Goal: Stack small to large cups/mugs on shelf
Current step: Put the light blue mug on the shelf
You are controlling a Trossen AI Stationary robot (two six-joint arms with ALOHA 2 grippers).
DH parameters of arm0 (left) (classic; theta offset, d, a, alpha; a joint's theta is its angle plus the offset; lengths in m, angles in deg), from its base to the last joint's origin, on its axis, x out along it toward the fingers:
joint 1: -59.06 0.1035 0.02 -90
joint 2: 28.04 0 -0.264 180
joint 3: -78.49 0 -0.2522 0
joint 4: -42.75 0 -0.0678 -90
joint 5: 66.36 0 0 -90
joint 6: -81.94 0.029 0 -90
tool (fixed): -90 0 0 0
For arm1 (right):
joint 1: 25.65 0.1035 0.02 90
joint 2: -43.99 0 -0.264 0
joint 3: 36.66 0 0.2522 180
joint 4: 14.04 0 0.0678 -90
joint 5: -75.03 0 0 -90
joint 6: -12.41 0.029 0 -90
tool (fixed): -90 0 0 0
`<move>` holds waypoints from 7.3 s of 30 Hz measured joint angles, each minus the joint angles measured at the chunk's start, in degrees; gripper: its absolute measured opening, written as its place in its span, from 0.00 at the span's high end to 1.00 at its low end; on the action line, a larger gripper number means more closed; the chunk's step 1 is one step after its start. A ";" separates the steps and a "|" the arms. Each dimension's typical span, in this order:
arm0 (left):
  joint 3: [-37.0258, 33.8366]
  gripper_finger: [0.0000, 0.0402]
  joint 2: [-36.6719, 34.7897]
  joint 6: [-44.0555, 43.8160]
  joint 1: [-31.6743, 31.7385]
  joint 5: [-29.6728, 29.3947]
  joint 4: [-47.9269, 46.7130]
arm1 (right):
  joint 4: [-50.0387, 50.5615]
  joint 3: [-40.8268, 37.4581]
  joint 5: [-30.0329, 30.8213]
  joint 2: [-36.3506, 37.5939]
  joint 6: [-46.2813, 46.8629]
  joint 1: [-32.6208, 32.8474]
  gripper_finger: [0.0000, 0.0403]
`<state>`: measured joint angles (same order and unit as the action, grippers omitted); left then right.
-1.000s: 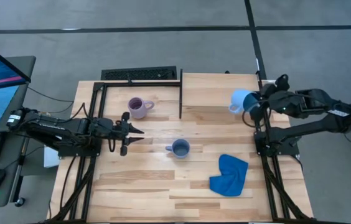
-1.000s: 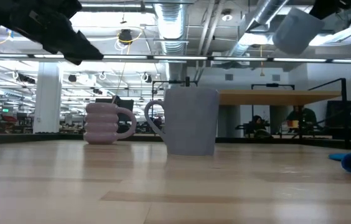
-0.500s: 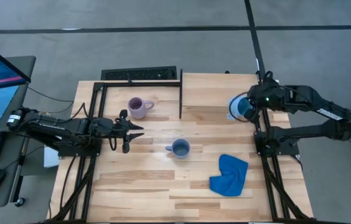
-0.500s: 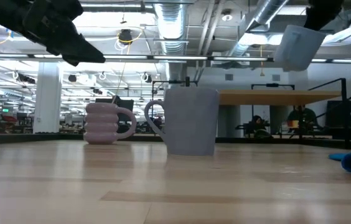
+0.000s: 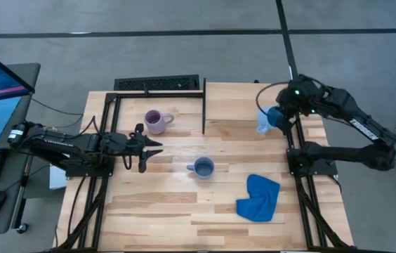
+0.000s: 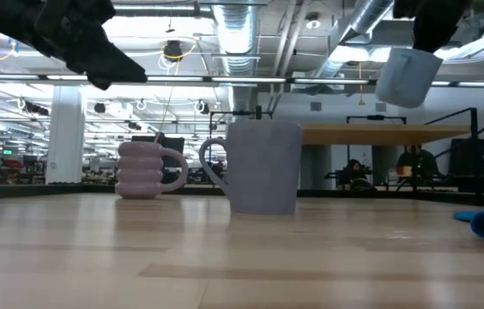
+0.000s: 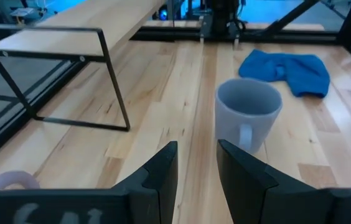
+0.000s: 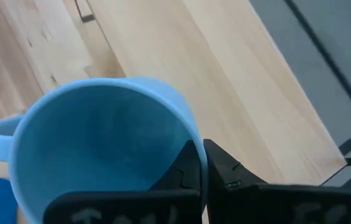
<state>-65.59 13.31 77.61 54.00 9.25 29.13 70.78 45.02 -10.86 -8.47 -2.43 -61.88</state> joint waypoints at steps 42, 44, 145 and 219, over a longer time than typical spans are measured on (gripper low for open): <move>0.00 0.74 0.01 -3.23 0.02 -7.45 0.75 | 11.14 3.48 -1.62 -9.66 -25.47 -15.75 0.98; 0.02 0.74 0.01 -3.89 0.02 -8.36 0.75 | 11.44 3.46 -1.46 -9.30 -27.31 -15.05 0.98; 0.00 0.74 0.01 -7.39 0.02 -13.46 0.14 | 3.45 16.57 -7.27 -28.53 -42.42 -18.48 0.97; 0.02 0.74 0.01 -8.69 0.02 -14.91 -2.20 | -2.44 16.39 -4.22 -31.92 -34.66 -16.22 0.82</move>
<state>-65.57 13.32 68.92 54.02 -5.66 26.93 68.34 61.41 -15.08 -40.40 -37.09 -78.10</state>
